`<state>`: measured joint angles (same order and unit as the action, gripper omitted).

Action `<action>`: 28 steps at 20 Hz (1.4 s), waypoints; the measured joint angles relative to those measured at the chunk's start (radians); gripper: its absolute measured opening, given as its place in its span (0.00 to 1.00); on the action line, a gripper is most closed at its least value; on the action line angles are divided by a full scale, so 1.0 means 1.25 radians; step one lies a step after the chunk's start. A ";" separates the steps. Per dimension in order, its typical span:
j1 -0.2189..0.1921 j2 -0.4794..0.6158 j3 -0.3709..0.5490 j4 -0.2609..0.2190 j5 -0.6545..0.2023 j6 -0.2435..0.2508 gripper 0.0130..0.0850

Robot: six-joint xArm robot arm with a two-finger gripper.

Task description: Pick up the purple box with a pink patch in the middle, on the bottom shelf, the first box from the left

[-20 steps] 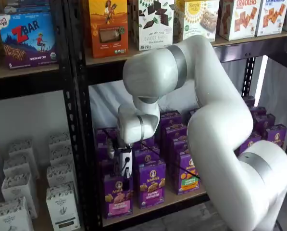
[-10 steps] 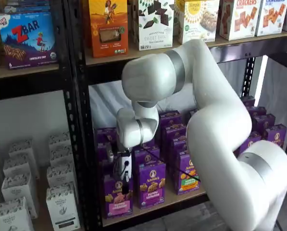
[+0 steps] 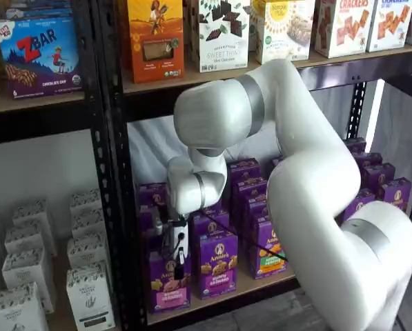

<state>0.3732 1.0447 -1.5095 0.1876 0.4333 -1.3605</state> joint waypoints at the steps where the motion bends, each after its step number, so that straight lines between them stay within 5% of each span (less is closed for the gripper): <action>1: 0.001 0.002 -0.002 -0.001 0.002 0.002 0.72; 12: 0.004 0.005 0.006 -0.014 -0.023 0.016 0.67; 18: 0.006 0.005 0.011 -0.012 -0.038 0.016 0.44; 28: 0.006 0.005 0.013 -0.006 -0.043 0.010 0.39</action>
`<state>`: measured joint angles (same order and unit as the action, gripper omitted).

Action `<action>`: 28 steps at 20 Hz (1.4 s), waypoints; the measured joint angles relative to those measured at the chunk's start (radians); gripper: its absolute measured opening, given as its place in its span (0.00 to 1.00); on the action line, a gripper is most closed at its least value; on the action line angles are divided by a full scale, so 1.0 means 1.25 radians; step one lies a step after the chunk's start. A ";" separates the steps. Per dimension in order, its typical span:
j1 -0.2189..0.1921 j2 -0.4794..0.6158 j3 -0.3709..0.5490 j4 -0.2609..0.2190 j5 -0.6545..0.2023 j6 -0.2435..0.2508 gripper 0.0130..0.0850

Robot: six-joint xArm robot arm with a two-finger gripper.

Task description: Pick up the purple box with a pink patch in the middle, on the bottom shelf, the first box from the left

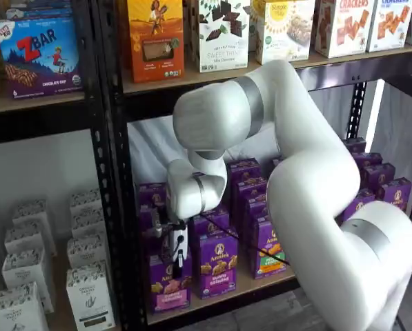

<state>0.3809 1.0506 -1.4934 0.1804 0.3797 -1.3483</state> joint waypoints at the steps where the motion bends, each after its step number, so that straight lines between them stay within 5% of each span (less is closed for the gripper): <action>1: 0.000 0.000 0.000 0.001 0.001 -0.001 0.33; 16: -0.003 -0.025 0.031 -0.029 -0.004 0.024 0.28; 28: 0.009 -0.161 0.194 -0.007 -0.023 0.013 0.28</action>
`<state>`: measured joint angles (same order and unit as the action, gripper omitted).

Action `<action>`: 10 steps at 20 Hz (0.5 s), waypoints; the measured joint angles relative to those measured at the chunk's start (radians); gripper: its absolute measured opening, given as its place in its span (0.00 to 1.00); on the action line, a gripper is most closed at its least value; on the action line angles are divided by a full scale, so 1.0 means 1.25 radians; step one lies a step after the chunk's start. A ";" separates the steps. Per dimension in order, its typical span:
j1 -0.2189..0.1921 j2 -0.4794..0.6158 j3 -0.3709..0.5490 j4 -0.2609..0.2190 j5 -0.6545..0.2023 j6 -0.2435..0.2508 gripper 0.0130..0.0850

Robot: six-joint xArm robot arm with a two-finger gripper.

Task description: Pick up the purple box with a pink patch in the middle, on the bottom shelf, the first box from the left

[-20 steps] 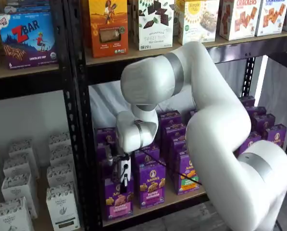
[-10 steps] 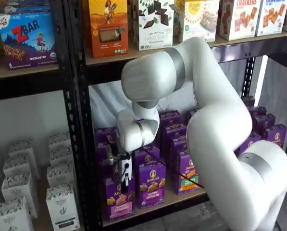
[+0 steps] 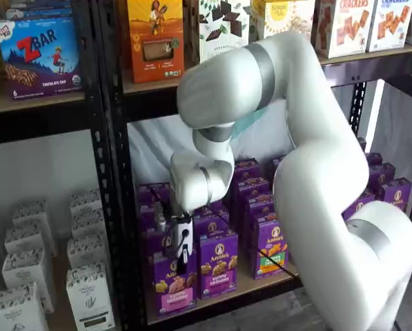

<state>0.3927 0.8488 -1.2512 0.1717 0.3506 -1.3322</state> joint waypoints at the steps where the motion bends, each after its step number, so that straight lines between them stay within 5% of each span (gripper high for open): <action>1: 0.001 -0.019 0.020 0.008 0.001 -0.007 0.28; 10: 0.014 -0.187 0.167 0.033 0.046 -0.015 0.28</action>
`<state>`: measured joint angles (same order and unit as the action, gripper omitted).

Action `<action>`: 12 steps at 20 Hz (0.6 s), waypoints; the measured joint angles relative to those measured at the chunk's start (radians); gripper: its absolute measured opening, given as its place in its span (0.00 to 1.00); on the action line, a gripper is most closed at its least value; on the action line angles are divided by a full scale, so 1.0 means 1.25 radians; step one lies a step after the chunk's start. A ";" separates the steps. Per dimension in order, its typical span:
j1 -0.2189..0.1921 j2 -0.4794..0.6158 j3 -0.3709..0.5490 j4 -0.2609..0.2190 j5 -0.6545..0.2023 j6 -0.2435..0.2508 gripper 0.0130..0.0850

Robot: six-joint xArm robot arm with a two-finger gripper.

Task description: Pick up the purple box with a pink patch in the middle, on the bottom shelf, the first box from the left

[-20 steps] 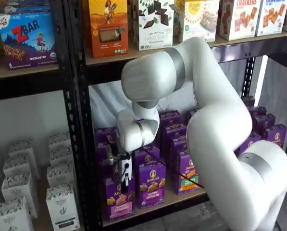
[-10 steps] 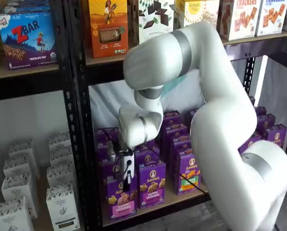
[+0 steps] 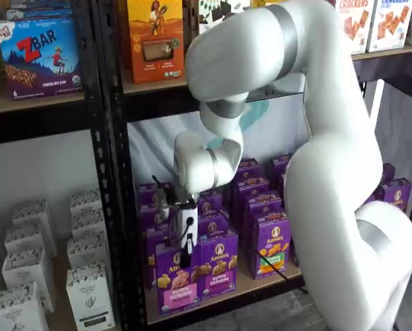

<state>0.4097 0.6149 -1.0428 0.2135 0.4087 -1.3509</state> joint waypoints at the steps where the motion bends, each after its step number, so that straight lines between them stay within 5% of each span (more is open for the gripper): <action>1: 0.001 -0.019 0.017 -0.003 0.001 0.005 0.28; 12: 0.002 -0.178 0.151 -0.080 0.029 0.078 0.28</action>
<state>0.4128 0.3927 -0.8544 0.1139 0.4450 -1.2539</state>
